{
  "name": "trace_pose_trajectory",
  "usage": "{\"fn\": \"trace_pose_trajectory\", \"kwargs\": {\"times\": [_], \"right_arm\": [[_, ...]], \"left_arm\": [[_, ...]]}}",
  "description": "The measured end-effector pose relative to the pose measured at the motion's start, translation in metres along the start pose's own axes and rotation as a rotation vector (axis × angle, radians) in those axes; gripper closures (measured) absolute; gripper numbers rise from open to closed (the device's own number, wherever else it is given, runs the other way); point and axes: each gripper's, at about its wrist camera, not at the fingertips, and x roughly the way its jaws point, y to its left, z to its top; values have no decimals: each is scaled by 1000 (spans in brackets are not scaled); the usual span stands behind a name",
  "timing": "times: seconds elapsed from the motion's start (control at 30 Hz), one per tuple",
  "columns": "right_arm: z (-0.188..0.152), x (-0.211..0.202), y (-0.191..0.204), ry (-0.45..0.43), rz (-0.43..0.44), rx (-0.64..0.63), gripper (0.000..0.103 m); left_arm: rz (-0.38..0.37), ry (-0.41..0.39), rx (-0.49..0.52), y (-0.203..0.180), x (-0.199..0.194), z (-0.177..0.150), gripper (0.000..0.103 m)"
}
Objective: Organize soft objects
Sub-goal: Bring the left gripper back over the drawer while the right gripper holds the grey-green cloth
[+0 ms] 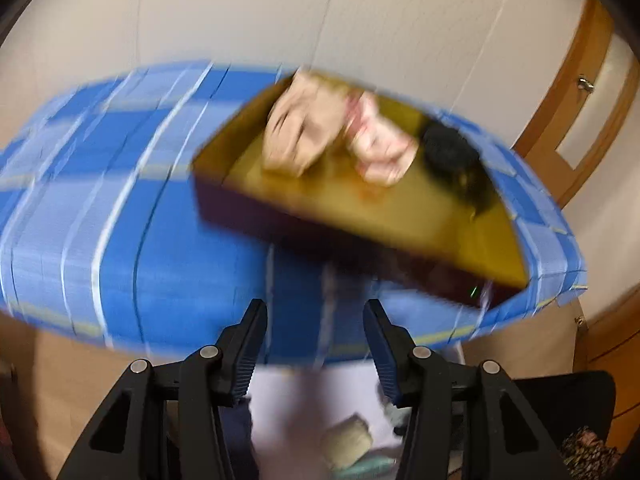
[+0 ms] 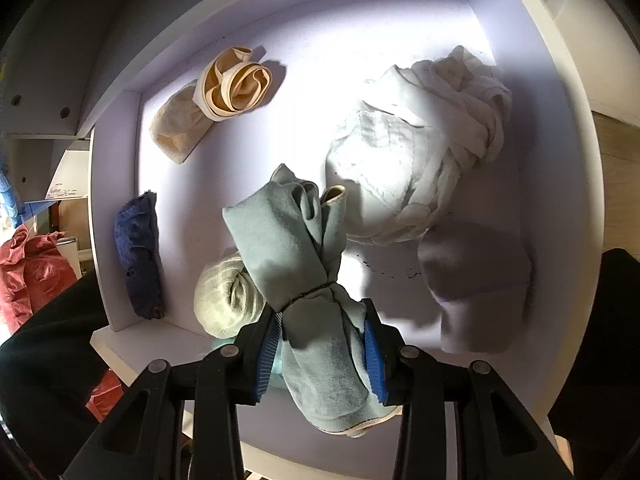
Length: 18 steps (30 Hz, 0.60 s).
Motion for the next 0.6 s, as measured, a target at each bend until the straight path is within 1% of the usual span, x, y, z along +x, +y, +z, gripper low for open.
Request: {"fn": "trace_pose_trajectory", "kwargs": {"times": [0.07, 0.1, 0.23, 0.27, 0.4, 0.47, 0.53, 0.6], "right_arm": [[-2, -2, -1, -4, -1, 1, 64], [-3, -2, -1, -5, -1, 1, 64], [-5, -2, 0, -9, -3, 3, 64], [-5, -1, 0, -9, -3, 5, 64], [-4, 0, 0, -7, -2, 13, 64], [-3, 2, 0, -7, 0, 17, 64], [-3, 3, -1, -8, 3, 22, 64], [-4, 3, -3, -10, 7, 25, 64]], "left_arm": [[10, 41, -30, 10, 11, -15, 53], [19, 77, -51, 16, 20, -26, 53], [53, 166, -89, 32, 47, -54, 53], [57, 182, -95, 34, 52, -58, 53], [90, 291, -126, 41, 79, -75, 53], [108, 326, -118, 40, 89, -84, 53], [110, 357, -130, 42, 97, -96, 53], [106, 385, -186, 49, 106, -108, 53]]}}
